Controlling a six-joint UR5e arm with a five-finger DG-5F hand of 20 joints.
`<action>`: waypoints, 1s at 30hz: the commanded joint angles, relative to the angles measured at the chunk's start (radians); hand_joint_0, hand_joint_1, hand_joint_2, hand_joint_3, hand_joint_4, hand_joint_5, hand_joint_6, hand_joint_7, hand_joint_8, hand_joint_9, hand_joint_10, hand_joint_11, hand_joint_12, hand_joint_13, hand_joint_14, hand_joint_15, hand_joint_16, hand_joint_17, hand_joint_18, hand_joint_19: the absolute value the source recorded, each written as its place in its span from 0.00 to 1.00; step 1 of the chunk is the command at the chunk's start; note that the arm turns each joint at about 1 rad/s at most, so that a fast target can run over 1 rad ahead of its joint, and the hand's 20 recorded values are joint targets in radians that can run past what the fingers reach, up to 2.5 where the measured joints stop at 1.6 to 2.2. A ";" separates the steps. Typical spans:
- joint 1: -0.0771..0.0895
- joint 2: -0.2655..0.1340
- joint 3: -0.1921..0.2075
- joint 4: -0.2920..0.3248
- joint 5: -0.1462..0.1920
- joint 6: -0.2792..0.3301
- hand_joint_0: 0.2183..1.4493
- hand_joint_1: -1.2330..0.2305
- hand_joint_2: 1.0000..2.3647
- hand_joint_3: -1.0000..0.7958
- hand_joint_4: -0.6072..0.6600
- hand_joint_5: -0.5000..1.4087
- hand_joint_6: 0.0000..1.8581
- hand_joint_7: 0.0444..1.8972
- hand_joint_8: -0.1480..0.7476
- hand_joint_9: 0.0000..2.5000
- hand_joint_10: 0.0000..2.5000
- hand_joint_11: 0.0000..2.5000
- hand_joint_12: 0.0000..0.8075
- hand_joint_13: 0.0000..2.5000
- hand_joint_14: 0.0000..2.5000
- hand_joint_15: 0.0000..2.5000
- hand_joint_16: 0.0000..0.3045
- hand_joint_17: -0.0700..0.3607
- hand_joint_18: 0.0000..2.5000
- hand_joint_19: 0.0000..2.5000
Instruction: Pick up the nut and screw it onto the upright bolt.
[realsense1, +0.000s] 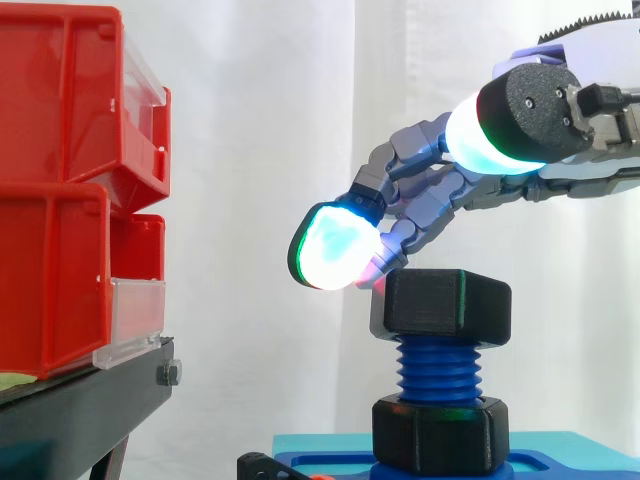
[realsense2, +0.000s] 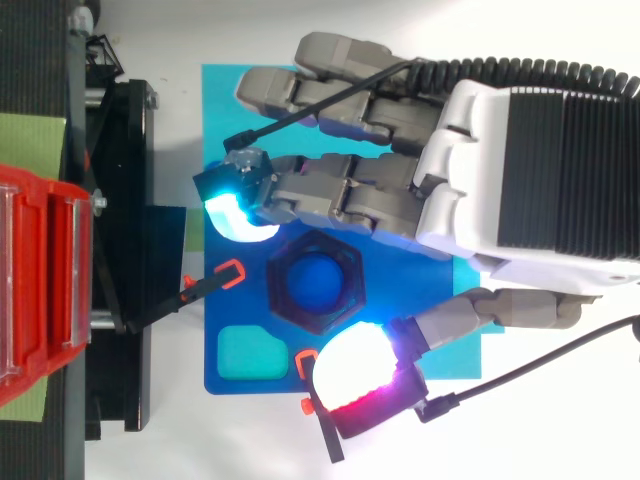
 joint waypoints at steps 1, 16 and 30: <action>0.000 0.002 0.000 -0.001 -0.005 0.000 0.22 0.71 0.00 0.28 0.65 0.19 0.27 0.48 0.42 0.16 0.00 0.00 0.33 0.03 0.00 0.00 0.10 0.33 0.00 0.00; -0.003 -0.001 0.000 -0.010 -0.010 0.002 0.24 0.67 0.00 0.28 0.68 0.21 0.27 0.52 0.45 0.22 0.00 0.00 0.32 0.07 0.00 0.00 0.09 0.31 0.00 0.00; 0.001 0.002 0.001 -0.010 -0.008 0.002 0.23 0.67 0.00 0.28 0.67 0.20 0.27 0.45 0.44 0.22 0.00 0.00 0.32 0.07 0.00 0.00 0.09 0.31 0.00 0.00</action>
